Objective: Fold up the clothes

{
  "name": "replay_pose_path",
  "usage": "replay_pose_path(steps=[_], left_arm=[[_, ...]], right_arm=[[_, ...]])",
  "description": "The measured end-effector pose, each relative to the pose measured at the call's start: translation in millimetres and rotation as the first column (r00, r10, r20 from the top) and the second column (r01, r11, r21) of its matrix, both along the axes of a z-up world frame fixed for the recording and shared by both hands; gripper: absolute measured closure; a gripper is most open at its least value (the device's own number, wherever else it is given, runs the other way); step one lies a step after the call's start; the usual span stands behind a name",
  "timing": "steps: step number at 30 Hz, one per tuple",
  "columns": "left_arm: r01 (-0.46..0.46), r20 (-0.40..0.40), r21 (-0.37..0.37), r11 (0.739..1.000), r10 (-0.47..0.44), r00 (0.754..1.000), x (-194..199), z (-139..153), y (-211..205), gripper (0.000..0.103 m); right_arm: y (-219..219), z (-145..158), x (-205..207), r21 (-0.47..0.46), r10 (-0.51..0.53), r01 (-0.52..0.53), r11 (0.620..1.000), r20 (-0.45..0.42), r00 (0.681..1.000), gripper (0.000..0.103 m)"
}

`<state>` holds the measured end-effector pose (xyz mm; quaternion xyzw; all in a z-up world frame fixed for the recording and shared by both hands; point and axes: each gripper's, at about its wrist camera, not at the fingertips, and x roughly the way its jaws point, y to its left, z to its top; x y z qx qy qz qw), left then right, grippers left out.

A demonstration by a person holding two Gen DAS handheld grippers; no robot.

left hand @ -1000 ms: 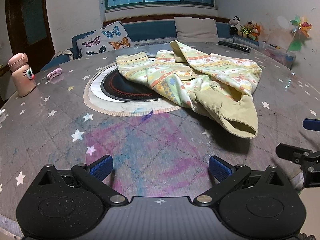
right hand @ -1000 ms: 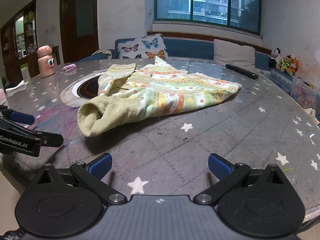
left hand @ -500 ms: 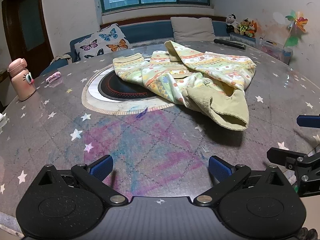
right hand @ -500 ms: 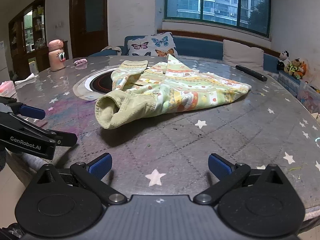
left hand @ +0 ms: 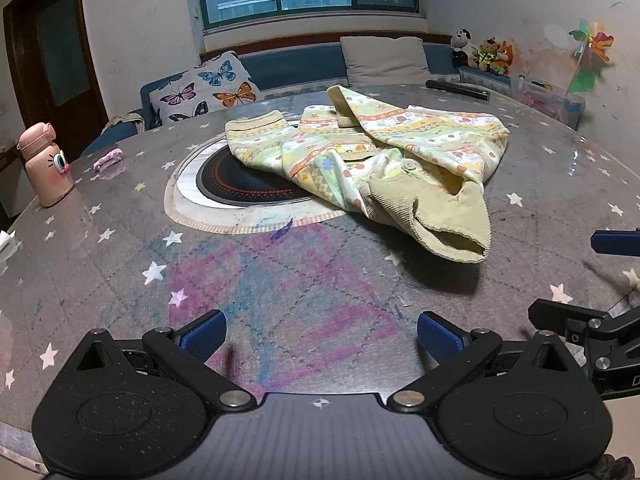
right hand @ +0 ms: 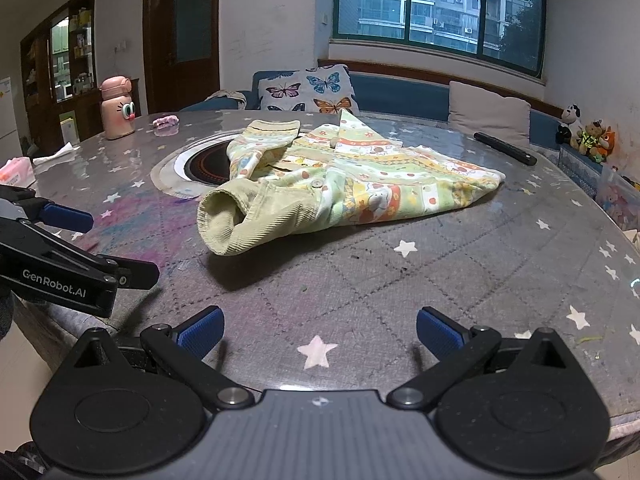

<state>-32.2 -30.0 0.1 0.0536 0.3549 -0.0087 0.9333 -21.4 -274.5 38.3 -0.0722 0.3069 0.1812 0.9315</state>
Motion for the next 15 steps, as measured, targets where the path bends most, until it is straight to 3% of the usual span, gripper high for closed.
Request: replay_pose_path(steps=[15], left_arm=[[0.006,-0.004,0.006,1.0,-0.006,1.0,4.0,0.6,-3.3,0.0]], right_arm=[[1.8,1.6,3.8,-0.001,0.002,-0.002,1.0,0.002,1.0,0.0]])
